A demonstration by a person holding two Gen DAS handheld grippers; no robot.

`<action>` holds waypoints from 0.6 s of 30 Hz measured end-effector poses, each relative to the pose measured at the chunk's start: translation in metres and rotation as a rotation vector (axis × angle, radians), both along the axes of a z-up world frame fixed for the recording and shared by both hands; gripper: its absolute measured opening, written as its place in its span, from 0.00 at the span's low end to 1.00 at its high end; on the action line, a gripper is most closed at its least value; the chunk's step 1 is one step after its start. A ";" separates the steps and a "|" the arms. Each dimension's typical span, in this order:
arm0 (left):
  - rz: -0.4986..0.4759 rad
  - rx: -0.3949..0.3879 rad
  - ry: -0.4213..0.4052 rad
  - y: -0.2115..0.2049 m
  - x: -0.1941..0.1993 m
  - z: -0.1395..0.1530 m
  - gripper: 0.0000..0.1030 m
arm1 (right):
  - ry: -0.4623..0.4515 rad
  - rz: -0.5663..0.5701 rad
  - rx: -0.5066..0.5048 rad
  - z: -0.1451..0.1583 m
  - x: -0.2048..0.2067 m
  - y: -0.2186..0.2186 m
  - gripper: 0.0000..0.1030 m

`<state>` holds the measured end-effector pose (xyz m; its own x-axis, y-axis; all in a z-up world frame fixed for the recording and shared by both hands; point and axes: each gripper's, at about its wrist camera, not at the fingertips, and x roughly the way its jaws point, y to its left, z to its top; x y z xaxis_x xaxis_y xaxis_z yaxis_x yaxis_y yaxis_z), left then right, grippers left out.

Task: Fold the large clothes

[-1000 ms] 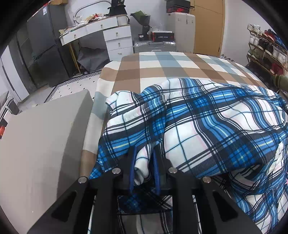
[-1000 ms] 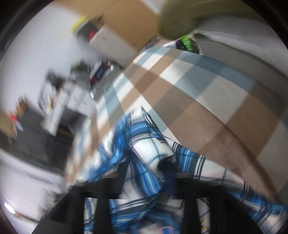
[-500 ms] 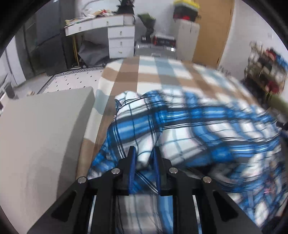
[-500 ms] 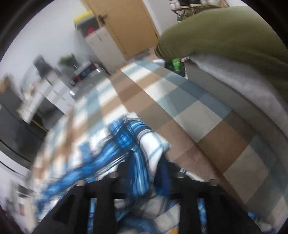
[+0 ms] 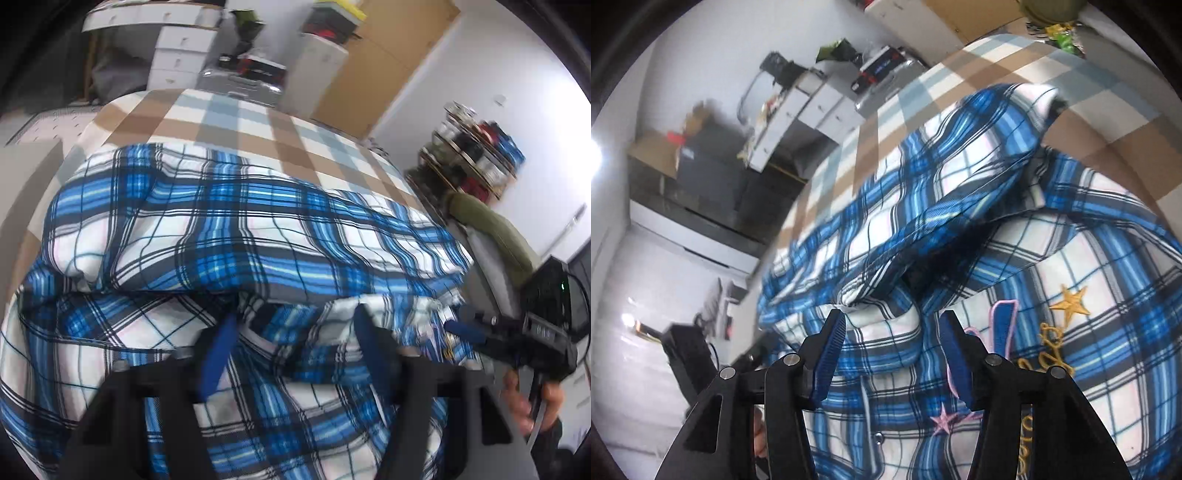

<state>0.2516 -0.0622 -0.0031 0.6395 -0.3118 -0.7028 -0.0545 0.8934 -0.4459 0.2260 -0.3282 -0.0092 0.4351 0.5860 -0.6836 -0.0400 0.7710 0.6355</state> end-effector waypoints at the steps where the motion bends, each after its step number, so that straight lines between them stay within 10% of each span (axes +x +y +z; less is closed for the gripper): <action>1: 0.014 0.015 0.016 -0.002 0.002 -0.002 0.08 | 0.011 0.009 -0.006 -0.003 0.005 0.007 0.51; 3: 0.021 -0.014 0.010 0.001 0.000 -0.003 0.04 | 0.014 0.018 -0.028 -0.006 0.013 0.019 0.51; 7: 0.001 -0.037 -0.017 0.003 -0.020 0.011 0.03 | -0.099 0.048 -0.094 0.008 0.015 0.036 0.06; 11: -0.044 -0.079 0.052 0.005 -0.023 0.004 0.10 | -0.116 0.022 0.048 0.016 0.005 0.016 0.06; 15: -0.043 -0.021 0.142 -0.002 -0.020 -0.019 0.29 | 0.077 -0.035 -0.069 -0.017 0.016 0.005 0.07; 18: -0.039 0.067 0.072 -0.008 -0.035 -0.006 0.44 | 0.009 -0.052 -0.124 0.000 0.010 0.002 0.16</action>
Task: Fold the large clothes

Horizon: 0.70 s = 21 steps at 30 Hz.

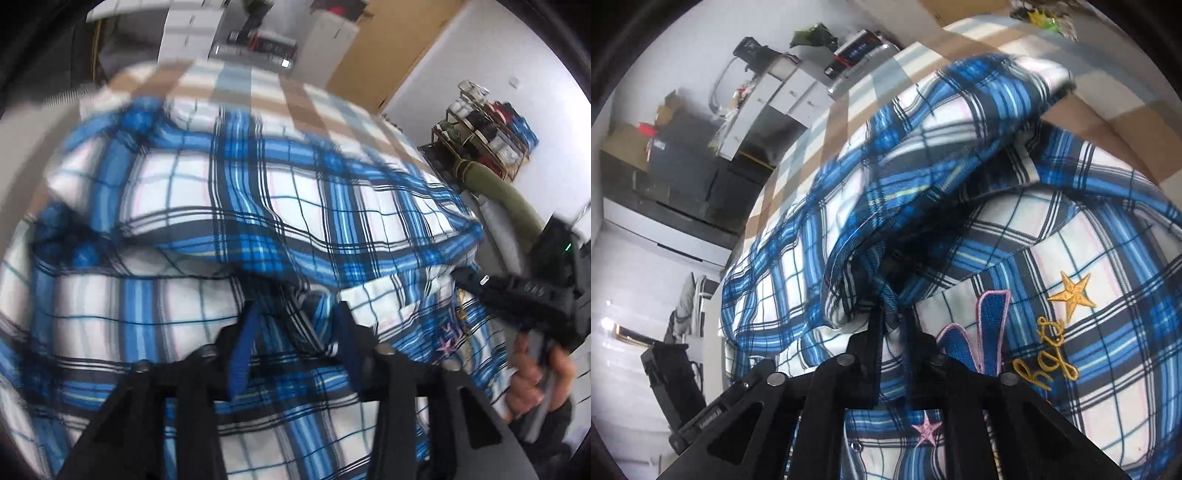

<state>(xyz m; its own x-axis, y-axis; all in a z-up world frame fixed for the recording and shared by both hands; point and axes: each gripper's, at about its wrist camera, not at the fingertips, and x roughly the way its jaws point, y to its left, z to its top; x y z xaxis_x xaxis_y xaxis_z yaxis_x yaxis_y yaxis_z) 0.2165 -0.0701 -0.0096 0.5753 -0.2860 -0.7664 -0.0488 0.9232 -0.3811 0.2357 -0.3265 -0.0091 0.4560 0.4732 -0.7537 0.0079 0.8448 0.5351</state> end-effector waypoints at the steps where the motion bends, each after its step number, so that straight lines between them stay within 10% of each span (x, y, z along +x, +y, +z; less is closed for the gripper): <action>1: -0.020 0.038 -0.020 -0.003 -0.007 0.006 0.45 | -0.028 -0.006 -0.025 0.007 -0.002 -0.001 0.21; 8: -0.026 0.206 -0.158 0.015 -0.034 0.040 0.45 | -0.220 -0.187 -0.097 0.041 -0.035 -0.041 0.35; 14: 0.082 0.394 -0.286 0.022 0.028 0.037 0.61 | -0.416 -0.139 -0.121 0.067 -0.017 -0.001 0.47; 17: 0.072 0.549 -0.147 0.022 0.067 0.003 0.61 | -0.381 0.017 -0.234 0.052 0.017 0.043 0.51; 21: 0.045 0.517 -0.048 0.038 0.059 -0.025 0.61 | -0.174 0.119 -0.495 0.003 0.035 0.058 0.50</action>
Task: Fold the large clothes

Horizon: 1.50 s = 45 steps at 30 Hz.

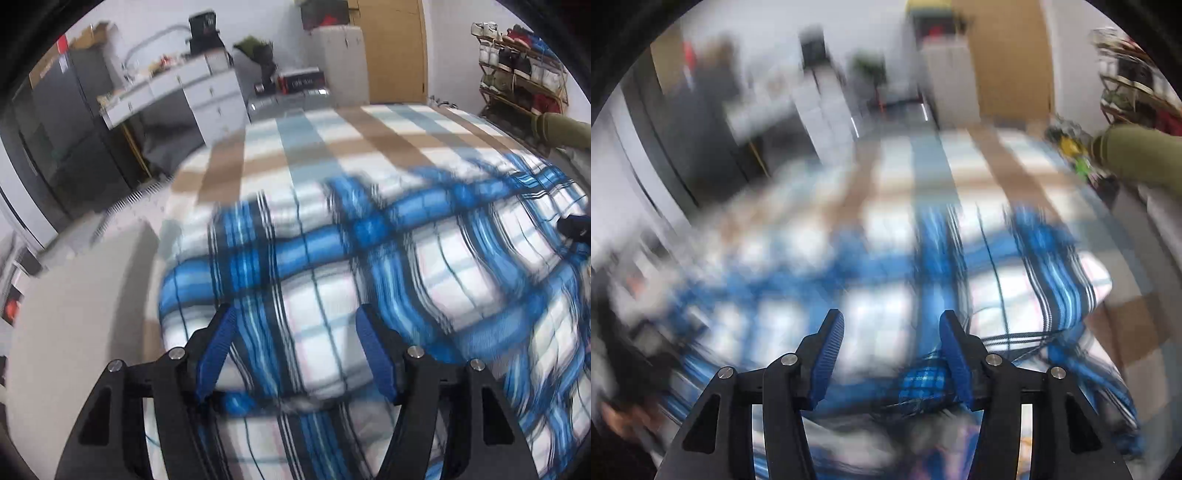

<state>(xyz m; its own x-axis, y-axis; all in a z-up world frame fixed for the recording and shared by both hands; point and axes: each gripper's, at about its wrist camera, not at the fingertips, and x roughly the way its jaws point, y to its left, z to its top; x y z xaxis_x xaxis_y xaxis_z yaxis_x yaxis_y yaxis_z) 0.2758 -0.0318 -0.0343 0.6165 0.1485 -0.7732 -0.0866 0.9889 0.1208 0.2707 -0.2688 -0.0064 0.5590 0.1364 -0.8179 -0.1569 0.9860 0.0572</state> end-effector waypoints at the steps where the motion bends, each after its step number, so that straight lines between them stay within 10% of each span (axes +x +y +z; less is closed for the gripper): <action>1: -0.003 -0.021 0.012 0.005 -0.004 -0.005 0.61 | 0.015 -0.006 -0.036 -0.006 0.000 -0.005 0.50; 7: 0.007 -0.140 0.026 0.022 -0.005 -0.009 0.63 | 0.006 -0.095 0.096 -0.002 -0.005 -0.046 0.52; 14: 0.036 -0.107 0.072 0.017 0.036 -0.006 0.67 | 0.037 -0.065 -0.066 -0.024 0.028 -0.012 0.55; 28: 0.077 -0.100 0.033 0.018 0.085 -0.004 0.67 | 0.008 -0.153 -0.063 -0.021 0.097 -0.016 0.54; 39: 0.094 -0.210 -0.206 0.029 -0.085 0.063 0.73 | -0.181 -0.170 0.132 0.054 -0.011 -0.056 0.66; 45: 0.164 -0.332 -0.192 0.038 -0.179 0.053 0.79 | -0.321 -0.128 0.321 0.067 -0.110 -0.081 0.81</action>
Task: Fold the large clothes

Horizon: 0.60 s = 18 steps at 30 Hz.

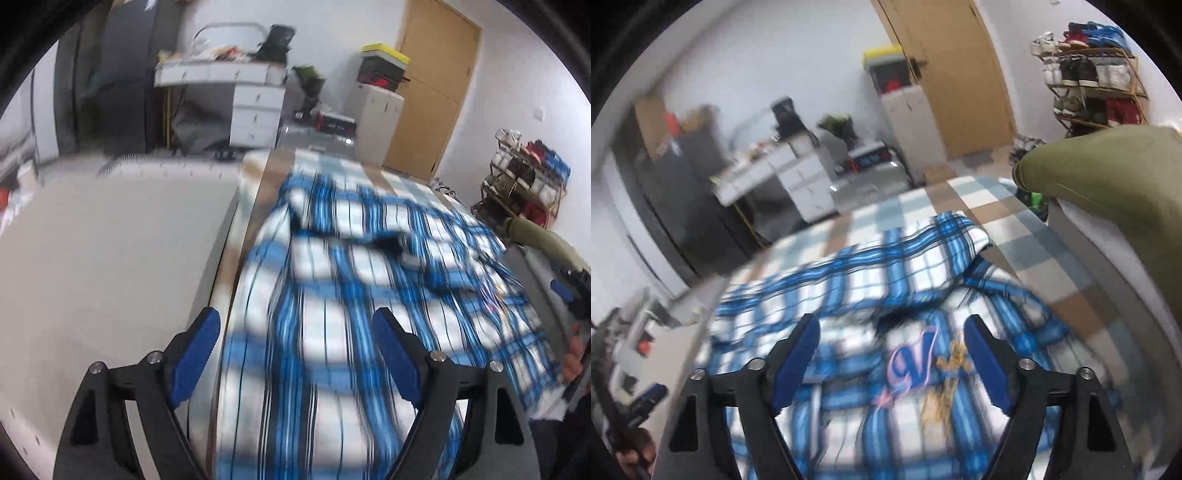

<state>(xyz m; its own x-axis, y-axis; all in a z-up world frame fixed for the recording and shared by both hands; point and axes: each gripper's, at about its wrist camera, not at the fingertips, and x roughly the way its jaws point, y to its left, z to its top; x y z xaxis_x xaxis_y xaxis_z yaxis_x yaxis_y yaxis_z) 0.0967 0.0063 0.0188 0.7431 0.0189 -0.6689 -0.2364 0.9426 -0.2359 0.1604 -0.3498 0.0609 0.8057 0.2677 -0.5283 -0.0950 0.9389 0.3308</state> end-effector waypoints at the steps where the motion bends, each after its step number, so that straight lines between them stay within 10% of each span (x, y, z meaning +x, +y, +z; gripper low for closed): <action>1: 0.007 -0.006 0.008 -0.002 -0.016 -0.005 0.79 | -0.005 -0.006 0.012 -0.004 -0.016 -0.004 0.82; 18: 0.104 -0.078 0.084 -0.015 -0.068 -0.053 0.78 | -0.033 -0.061 0.103 -0.010 -0.060 -0.026 0.83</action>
<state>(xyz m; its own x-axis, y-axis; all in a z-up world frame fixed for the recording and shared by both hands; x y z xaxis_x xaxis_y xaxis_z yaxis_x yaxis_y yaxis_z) 0.0289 -0.0083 -0.0338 0.6812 0.0382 -0.7311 -0.3535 0.8917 -0.2828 0.1005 -0.3758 0.0504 0.8389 0.2690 -0.4731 -0.0511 0.9044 0.4236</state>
